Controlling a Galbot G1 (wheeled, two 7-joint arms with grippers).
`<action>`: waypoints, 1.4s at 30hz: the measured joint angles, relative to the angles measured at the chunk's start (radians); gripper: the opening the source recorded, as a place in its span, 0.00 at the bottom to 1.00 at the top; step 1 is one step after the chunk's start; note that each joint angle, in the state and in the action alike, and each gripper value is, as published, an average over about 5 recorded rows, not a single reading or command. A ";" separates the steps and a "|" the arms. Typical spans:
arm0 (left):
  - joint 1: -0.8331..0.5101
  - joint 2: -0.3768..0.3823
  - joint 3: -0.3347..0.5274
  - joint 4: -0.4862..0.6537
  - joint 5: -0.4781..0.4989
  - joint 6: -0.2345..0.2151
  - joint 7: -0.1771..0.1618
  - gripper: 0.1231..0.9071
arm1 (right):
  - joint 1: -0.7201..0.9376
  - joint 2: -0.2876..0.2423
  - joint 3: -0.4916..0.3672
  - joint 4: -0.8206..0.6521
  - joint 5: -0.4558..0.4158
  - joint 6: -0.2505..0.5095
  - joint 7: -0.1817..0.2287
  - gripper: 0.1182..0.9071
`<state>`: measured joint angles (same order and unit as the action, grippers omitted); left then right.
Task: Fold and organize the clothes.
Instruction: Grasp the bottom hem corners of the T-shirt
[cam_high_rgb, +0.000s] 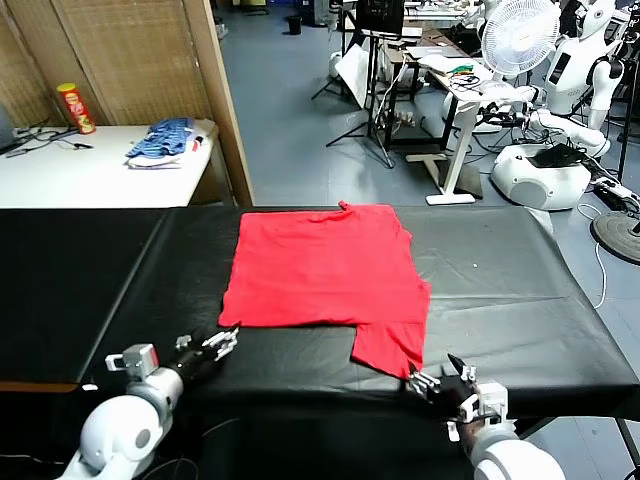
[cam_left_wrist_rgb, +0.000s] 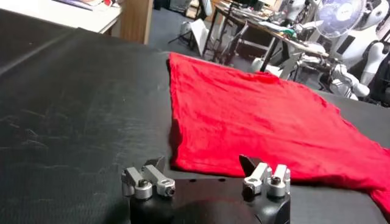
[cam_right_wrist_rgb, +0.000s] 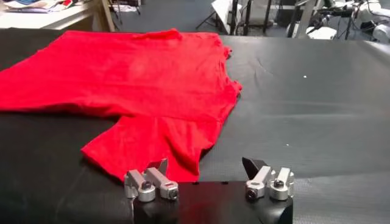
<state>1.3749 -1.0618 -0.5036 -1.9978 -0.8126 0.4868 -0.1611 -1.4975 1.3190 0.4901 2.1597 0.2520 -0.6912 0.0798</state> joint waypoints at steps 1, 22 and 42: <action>-0.003 0.000 0.001 0.004 0.002 0.000 0.000 0.86 | 0.002 0.002 -0.001 -0.003 -0.001 0.000 0.000 0.83; -0.025 -0.018 0.017 0.085 0.031 -0.014 0.027 0.05 | -0.041 0.039 -0.007 0.007 -0.024 -0.003 0.024 0.01; 0.256 0.000 -0.097 -0.223 -0.013 -0.019 -0.031 0.00 | -0.138 -0.039 0.118 0.148 0.118 0.076 -0.010 0.01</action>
<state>1.6312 -1.0619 -0.6010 -2.2210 -0.8255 0.4674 -0.1923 -1.6360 1.2801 0.6079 2.3076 0.3697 -0.6156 0.0694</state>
